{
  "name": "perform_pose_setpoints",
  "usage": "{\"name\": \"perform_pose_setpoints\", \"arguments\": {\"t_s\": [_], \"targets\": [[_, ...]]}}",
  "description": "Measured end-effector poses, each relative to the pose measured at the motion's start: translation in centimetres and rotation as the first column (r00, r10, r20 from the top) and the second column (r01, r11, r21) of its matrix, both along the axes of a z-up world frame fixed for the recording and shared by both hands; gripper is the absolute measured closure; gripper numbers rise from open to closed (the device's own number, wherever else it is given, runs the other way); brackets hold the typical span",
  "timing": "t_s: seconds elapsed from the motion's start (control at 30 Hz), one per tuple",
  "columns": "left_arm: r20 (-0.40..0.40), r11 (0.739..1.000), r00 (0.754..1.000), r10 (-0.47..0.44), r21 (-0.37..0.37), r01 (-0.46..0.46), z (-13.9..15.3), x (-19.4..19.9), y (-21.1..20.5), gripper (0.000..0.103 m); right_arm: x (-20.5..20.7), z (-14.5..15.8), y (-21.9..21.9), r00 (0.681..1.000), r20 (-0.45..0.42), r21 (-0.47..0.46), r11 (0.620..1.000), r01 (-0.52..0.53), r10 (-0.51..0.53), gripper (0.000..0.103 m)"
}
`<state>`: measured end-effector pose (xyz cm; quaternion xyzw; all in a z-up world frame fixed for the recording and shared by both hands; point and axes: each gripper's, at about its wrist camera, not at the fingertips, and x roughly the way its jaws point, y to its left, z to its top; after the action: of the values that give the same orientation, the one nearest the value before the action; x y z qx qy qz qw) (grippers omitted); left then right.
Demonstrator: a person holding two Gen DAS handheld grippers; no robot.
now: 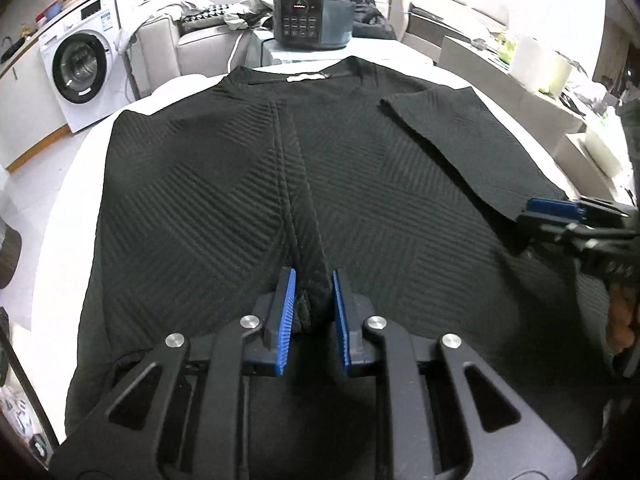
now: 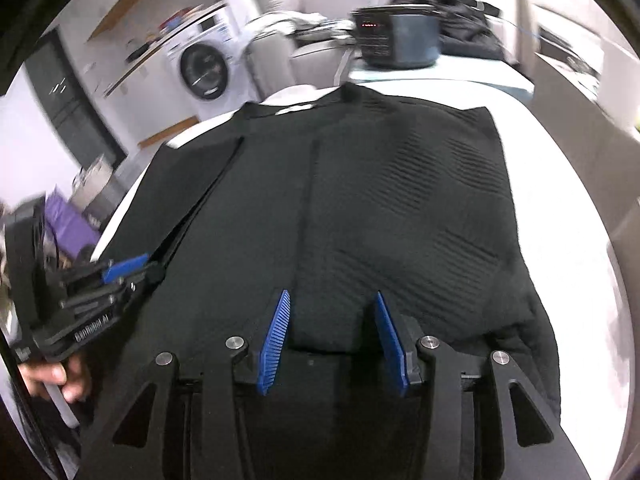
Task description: Fold small clothes
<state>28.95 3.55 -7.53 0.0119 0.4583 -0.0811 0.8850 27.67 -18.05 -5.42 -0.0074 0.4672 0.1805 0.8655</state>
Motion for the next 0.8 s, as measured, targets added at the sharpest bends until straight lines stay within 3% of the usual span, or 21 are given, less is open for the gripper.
{"name": "perform_pose_setpoints", "arguments": {"t_s": [0.13, 0.2, 0.23, 0.27, 0.43, 0.5, 0.6, 0.63, 0.7, 0.77, 0.8], "targets": [[-0.016, 1.0, 1.0, -0.011, 0.008, 0.012, -0.5, -0.2, 0.1, 0.086, -0.3, -1.0, 1.3, 0.998, 0.019, -0.136, 0.989, -0.053, 0.056, 0.056], [-0.015, 1.0, 1.0, -0.007, 0.012, 0.008, -0.5, -0.3, 0.0, 0.086, -0.8, -1.2, 1.5, 0.997, 0.043, -0.184, 0.981, -0.055, 0.064, 0.069], [-0.014, 1.0, 1.0, -0.007, 0.015, 0.007, -0.5, -0.3, 0.0, 0.086, -1.0, -1.2, 1.5, 0.996, 0.048, -0.186, 0.98, -0.066, 0.076, 0.081], [-0.013, 1.0, 1.0, -0.006, 0.014, 0.007, -0.5, -0.5, 0.0, 0.086, -1.2, -1.1, 1.5, 0.995, 0.047, -0.176, 0.982, -0.076, 0.085, 0.085], [-0.02, 1.0, 1.0, 0.002, -0.02, -0.002, -0.5, -0.5, 0.5, 0.086, -1.2, 0.1, 1.6, 0.992, 0.073, -0.14, 0.986, -0.088, 0.099, 0.094], [-0.021, 1.0, 1.0, 0.004, -0.027, -0.004, -0.5, -0.5, 0.7, 0.086, -1.0, 0.5, 1.9, 0.992, 0.067, -0.119, 0.988, -0.097, 0.105, 0.094], [-0.029, 0.999, 1.0, 0.001, -0.037, -0.002, -0.4, -0.6, 0.7, 0.081, -0.4, -0.8, 2.9, 0.991, -0.007, -0.168, 0.977, -0.135, 0.136, 0.091], [-0.036, 0.999, 0.999, 0.008, -0.05, -0.01, -0.2, -0.7, 1.0, 0.077, -0.7, -0.6, 2.7, 0.991, -0.002, -0.151, 0.98, -0.131, 0.132, 0.087], [-0.033, 0.995, 0.999, 0.025, -0.097, -0.028, 0.5, -1.1, 1.6, 0.055, -1.0, -0.1, 2.1, 0.991, -0.026, -0.098, 0.986, -0.137, 0.135, 0.076], [0.008, 0.986, 0.999, 0.05, -0.161, -0.048, 1.6, -1.4, 2.5, 0.044, -1.6, 1.0, 1.3, 0.99, -0.009, -0.003, 0.99, -0.141, 0.141, 0.063], [0.027, 0.981, 0.998, 0.058, -0.188, -0.052, 2.0, -1.3, 3.0, 0.043, -1.7, 1.5, 0.9, 0.99, 0.007, 0.041, 0.989, -0.14, 0.14, 0.063]]}}
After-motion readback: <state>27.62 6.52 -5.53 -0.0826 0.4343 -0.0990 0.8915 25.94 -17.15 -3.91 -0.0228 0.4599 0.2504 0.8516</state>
